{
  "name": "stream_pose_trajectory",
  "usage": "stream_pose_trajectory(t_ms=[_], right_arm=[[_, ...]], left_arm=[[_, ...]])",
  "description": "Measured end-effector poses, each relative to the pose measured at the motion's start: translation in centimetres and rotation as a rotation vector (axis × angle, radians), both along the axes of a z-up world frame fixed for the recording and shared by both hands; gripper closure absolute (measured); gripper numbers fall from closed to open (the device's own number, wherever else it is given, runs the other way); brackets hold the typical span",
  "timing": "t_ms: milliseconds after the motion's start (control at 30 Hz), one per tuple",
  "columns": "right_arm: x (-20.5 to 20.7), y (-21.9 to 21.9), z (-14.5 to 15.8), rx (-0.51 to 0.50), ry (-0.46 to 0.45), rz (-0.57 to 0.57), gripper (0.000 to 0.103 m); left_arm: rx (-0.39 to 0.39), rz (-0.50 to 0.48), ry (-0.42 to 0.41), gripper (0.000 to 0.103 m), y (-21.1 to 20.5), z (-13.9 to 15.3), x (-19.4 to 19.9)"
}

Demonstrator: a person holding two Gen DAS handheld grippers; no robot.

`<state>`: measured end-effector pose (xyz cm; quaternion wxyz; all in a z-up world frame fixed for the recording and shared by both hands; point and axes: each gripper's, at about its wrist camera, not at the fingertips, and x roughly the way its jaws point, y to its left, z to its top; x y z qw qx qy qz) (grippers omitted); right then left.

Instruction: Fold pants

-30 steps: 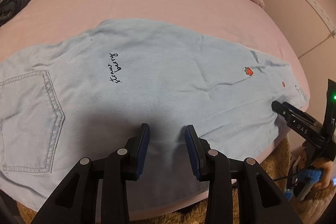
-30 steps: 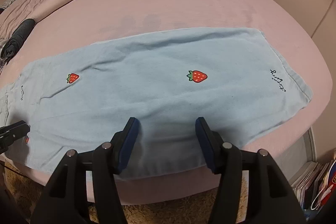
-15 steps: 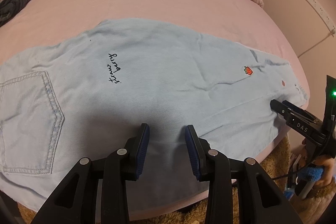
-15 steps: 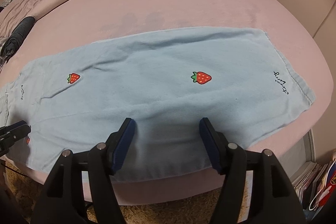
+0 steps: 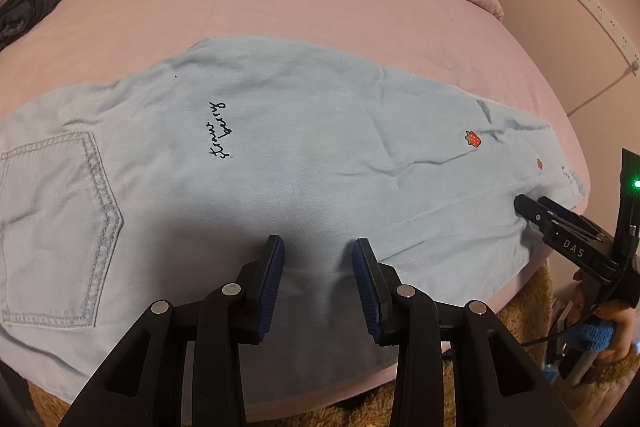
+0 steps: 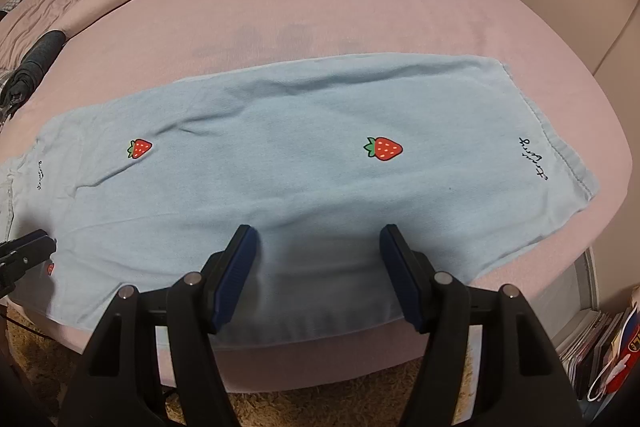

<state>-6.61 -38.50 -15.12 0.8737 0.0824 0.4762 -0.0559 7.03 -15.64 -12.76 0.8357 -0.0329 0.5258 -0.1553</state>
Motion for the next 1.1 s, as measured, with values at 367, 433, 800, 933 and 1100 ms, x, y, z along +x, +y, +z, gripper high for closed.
stream_pose_trajectory(t_ms=[367, 433, 800, 933, 1100], right_arm=[[-0.5, -0.7, 0.3, 0.003, -0.012, -0.019, 0.041], [-0.7, -1.5, 0.3, -0.004, -0.016, -0.047, 0.041], [-1.1, -7.1, 0.1, -0.036, -0.024, -0.153, 0.041], [-0.8, -8.8, 0.0, -0.047, -0.027, -0.197, 0.041], [-0.7, -10.9, -0.4, -0.025, -0.04, -0.219, 0.042]], left_arm=[[-0.03, 0.012, 0.016, 0.065, 0.5, 0.0, 0.1], [-0.035, 0.01, 0.019, 0.065, 0.6, 0.0, 0.2], [-0.018, 0.002, 0.033, 0.065, 0.3, 0.1, 0.4], [-0.012, 0.009, 0.045, 0.065, 0.3, 0.2, 0.7], [0.02, 0.0, 0.037, 0.065, -0.3, 0.2, 0.6]])
